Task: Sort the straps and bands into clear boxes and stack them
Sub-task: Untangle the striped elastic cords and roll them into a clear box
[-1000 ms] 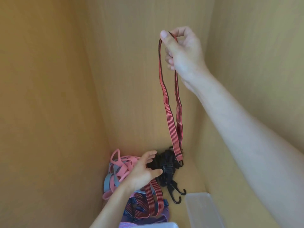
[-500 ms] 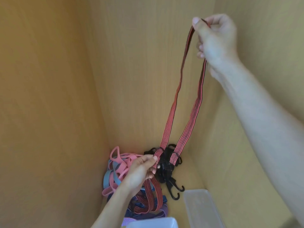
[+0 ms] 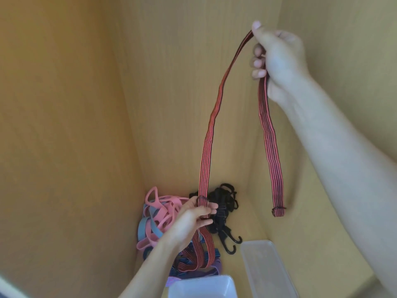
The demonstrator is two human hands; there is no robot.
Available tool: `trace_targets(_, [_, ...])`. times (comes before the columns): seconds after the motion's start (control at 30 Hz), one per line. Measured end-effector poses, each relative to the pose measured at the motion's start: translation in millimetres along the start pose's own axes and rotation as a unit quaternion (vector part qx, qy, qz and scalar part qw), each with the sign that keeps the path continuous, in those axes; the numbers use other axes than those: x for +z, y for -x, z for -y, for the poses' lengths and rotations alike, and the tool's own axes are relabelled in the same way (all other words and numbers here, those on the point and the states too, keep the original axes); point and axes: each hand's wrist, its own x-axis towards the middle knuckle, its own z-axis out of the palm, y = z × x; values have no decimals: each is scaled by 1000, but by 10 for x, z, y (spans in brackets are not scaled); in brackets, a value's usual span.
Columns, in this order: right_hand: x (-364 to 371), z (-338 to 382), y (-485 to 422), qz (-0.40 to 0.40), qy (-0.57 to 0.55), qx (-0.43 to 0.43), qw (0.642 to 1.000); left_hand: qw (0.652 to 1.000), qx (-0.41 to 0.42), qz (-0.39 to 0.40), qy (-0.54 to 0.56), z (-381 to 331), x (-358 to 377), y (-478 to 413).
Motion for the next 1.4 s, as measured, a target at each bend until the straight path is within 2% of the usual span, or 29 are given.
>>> trace_targets(0.27, [180, 79, 88, -26, -49, 6, 998, 987, 24, 118, -108, 47, 374, 146])
trace_targets(0.37, [105, 22, 60, -33, -28, -1, 999, 980, 28, 129, -146, 101, 431, 199])
trace_targets(0.47, [-64, -85, 3, -45, 32, 6, 998, 985, 9, 128, -118, 156, 320, 252])
trace_targets(0.53, [-222, -168, -51, -59, 71, 32, 995, 990, 4, 102, -98, 194, 174, 279])
trace_targets(0.63, [-485, -278, -144, -74, 136, 105, 982, 998, -2, 15, -61, 207, -71, 300])
trace_targets(0.77, [-720, -457, -142, -43, 123, 208, 969, 996, -7, -76, -40, 212, -389, 335])
trace_targets(0.87, [-838, -658, -72, -76, 122, 210, 967, 992, 4, -120, -41, 213, -508, 361])
trace_targets(0.97, [-987, -852, 84, -115, 112, 195, 968, 978, 11, -205, 25, 141, -608, 317])
trace_targets(1.07, [-1185, -1107, 384, -120, 88, 209, 967, 955, 19, -274, 108, -122, -734, 227])
trace_targets(1.13, [-1312, -1320, 617, -117, 102, 236, 959, 943, 46, -292, 154, -381, -751, 199])
trace_targets(1.27, [-1507, -1775, 1037, -96, 124, 310, 938, 931, 105, -309, 164, -857, -570, 170])
trace_targets(1.4, [-1633, -2025, 1291, -5, 215, 367, 905, 953, 128, -248, 118, -1290, -262, 119])
